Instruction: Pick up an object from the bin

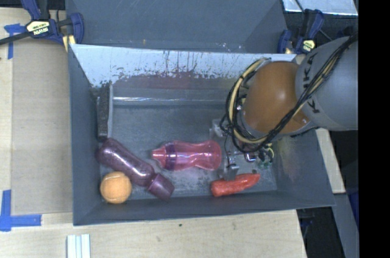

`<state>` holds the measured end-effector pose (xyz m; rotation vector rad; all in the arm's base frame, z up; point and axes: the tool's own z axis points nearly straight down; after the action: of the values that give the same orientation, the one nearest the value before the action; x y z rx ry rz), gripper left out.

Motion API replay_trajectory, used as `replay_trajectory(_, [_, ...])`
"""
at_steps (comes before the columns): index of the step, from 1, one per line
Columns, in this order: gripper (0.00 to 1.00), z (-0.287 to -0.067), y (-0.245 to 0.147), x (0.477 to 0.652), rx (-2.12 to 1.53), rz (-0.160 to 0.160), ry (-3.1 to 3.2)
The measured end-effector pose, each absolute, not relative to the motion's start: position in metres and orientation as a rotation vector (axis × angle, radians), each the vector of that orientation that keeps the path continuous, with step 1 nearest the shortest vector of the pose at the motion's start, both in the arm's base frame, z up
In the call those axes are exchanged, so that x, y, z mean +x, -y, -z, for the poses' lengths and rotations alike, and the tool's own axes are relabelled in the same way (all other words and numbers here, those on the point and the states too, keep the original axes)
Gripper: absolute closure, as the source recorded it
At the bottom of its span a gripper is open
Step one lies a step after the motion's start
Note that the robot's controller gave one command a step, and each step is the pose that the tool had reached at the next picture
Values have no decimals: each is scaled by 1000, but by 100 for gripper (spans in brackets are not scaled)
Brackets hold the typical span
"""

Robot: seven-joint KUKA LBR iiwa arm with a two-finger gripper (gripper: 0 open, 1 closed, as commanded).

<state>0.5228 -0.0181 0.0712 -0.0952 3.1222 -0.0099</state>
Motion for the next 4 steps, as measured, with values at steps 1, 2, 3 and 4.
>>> replay_trajectory(1, [100, -71, 2, 502, 412, 4, -3099])
replay_trajectory(2, [100, -71, 2, 502, 410, 4, -3099])
replay_trajectory(3, [100, -71, 2, 503, 408, 4, -3100])
replay_trajectory(4, [100, -71, 2, 503, 407, 4, -3100])
